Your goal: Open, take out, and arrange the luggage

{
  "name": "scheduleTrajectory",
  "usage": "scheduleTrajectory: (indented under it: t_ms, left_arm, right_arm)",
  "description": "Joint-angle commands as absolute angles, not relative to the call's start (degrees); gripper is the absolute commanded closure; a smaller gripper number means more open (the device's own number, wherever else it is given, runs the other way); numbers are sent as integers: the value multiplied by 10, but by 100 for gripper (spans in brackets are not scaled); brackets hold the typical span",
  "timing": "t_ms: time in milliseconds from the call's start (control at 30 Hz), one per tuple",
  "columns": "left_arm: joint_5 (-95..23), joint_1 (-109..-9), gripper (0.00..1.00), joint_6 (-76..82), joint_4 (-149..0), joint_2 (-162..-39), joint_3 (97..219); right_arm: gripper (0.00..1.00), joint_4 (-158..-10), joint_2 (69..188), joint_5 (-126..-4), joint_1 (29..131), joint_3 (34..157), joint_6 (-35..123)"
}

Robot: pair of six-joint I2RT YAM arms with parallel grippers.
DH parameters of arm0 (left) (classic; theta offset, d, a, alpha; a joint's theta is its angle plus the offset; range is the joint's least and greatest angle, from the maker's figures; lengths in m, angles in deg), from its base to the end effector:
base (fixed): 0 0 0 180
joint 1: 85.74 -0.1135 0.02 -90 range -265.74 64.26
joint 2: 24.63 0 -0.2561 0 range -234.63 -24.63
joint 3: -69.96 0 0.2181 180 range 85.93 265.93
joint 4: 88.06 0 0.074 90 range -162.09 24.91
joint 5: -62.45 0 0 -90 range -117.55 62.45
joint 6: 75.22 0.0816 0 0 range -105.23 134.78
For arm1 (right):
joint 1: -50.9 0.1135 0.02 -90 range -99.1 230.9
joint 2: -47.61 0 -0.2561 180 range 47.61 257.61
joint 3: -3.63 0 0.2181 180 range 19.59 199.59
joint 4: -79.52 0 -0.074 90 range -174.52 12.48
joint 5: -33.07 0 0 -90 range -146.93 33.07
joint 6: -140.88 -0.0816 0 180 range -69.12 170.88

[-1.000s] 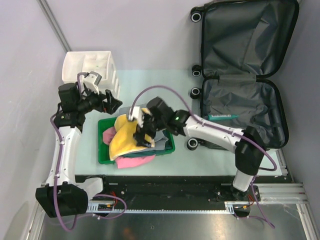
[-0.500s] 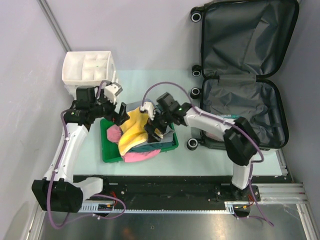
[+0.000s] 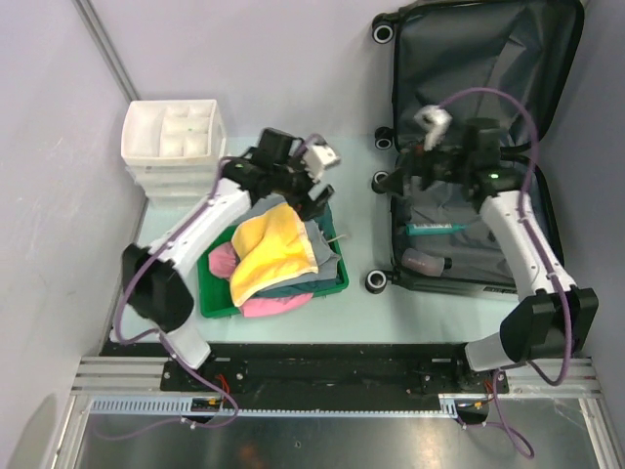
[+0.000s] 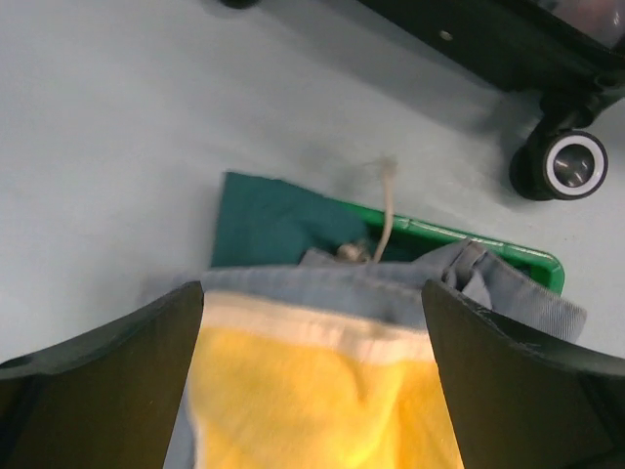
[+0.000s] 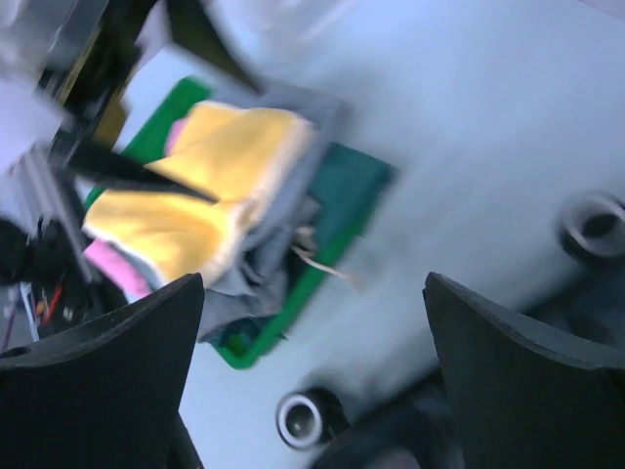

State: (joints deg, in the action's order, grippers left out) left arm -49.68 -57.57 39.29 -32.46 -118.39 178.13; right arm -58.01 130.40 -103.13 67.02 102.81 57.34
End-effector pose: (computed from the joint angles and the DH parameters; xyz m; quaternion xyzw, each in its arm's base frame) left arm 0.3034 -0.1973 0.3248 0.4676 0.7657 -0.1876 0.3997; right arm 0.2856 0.1438 0.3718 -0.3564 0.7246 0.3727 0.4571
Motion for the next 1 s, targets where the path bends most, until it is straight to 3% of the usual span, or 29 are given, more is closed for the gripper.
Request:
scheduleTrajectory:
  t_ms: [0, 33, 167, 467, 967]
  left_arm:
    - [-461, -508, 1, 418, -310, -1254, 1821]
    - [-462, -501, 1, 418, -311, -1285, 1836]
    - [-444, -475, 1, 463, -311, -1350, 1858]
    - [-389, -451, 1, 563, -310, -1407, 1796]
    - [-377, -571, 0, 716, -303, -1204, 1503]
  right_arm:
    - [0, -575, 1255, -1088, 501, 984, 488]
    - [0, -571, 1248, -1105, 442, 976, 485]
    - [0, -547, 1212, -1132, 368, 933, 500]
    - [0, -522, 1180, -1154, 358, 880, 525]
    - [0, -529, 1185, -1156, 360, 875, 522]
